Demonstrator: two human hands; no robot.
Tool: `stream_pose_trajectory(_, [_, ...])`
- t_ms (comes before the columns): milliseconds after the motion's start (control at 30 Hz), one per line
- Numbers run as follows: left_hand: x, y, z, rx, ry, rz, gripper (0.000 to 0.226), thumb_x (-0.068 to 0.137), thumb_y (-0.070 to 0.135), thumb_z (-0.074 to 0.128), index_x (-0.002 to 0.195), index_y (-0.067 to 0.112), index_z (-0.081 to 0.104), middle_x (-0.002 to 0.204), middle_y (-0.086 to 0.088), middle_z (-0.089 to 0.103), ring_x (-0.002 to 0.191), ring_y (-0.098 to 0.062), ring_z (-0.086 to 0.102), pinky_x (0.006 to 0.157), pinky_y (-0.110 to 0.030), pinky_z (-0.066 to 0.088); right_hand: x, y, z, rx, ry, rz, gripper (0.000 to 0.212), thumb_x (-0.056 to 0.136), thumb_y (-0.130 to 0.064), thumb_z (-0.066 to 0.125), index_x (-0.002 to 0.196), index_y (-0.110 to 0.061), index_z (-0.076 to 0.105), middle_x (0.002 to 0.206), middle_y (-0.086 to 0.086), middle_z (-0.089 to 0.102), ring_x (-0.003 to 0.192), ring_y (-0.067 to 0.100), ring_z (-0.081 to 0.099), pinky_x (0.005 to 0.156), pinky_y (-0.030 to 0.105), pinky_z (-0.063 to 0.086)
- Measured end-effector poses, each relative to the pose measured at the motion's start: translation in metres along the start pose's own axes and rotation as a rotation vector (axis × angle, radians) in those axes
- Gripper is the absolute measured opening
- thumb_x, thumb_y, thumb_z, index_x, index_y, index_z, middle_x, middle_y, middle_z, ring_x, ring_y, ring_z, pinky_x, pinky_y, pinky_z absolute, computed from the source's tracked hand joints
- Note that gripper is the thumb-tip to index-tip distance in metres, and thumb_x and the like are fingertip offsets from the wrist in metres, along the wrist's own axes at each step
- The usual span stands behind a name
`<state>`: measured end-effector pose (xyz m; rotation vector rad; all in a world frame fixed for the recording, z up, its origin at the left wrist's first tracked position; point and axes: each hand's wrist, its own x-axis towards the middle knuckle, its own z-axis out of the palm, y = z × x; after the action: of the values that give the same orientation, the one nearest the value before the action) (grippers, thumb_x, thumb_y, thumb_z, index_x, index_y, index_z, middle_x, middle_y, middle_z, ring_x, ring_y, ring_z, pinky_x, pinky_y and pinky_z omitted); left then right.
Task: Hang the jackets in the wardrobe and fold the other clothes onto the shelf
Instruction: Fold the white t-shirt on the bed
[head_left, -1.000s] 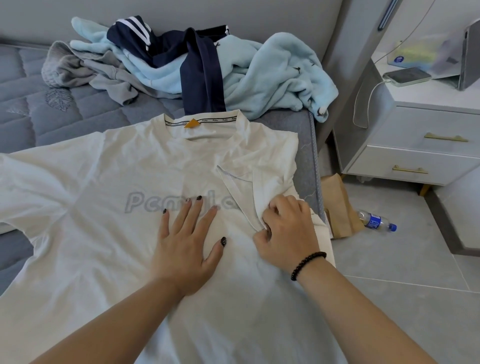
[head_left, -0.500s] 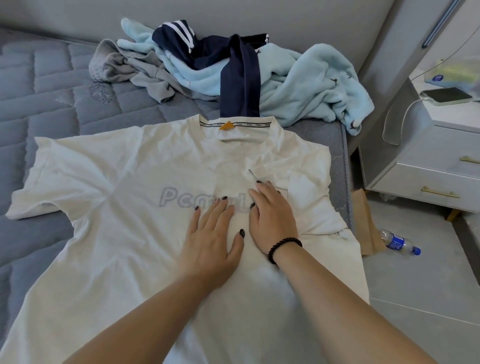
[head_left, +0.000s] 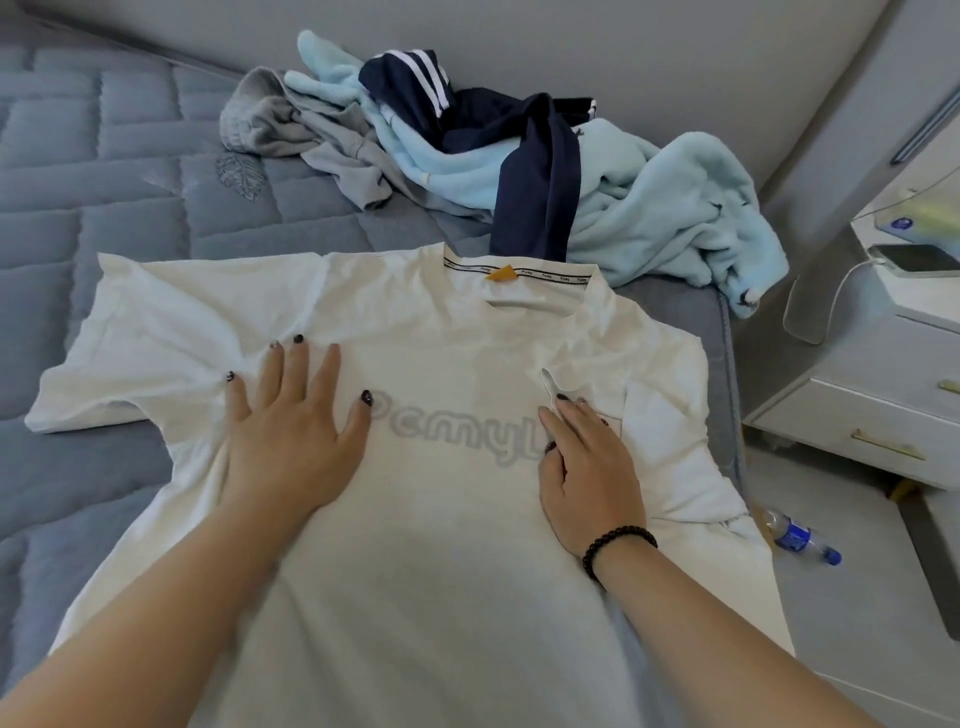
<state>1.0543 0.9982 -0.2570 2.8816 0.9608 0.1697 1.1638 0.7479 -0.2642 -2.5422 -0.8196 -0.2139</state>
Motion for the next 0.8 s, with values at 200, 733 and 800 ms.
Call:
stream_pose_trajectory(200, [0.002,-0.005,-0.006,-0.026,-0.050,0.014,0.071,0.091,0.060,0.008,0.155,0.030,0.001,0.164,0.000,-0.006,0.150,-0.020,-0.009,0.119,-0.050,-0.003,-0.001,-0.022,-0.005,-0.156,-0.126,0.042,0.049,0.089,-0.004,0.050,0.138,-0.008,0.049,0.149,0.009,0.039,0.143,0.029,0.025,0.114,0.046,0.028])
stream_pose_trajectory(733, [0.016,-0.016,-0.008,-0.398,0.031,0.071,0.065,0.080,0.041,0.051,0.139,0.014,0.048,0.152,-0.008,0.040,0.146,-0.028,0.024,0.118,-0.052,0.005,0.162,-0.150,0.110,-0.034,-0.299,-0.172,0.061,0.090,-0.048,0.020,0.149,-0.034,0.023,0.159,-0.013,0.011,0.146,0.004,0.001,0.113,0.027,0.003])
stream_pose_trajectory(800, [0.020,-0.025,-0.015,-0.445,0.032,0.069,0.059,0.078,0.037,0.054,0.132,0.013,0.056,0.145,-0.007,0.049,0.142,-0.026,0.035,0.119,-0.051,0.015,0.165,-0.157,0.109,-0.081,-0.335,-0.186,0.065,0.087,-0.051,0.018,0.150,-0.035,0.019,0.159,-0.014,0.008,0.146,0.005,-0.001,0.114,0.029,0.002])
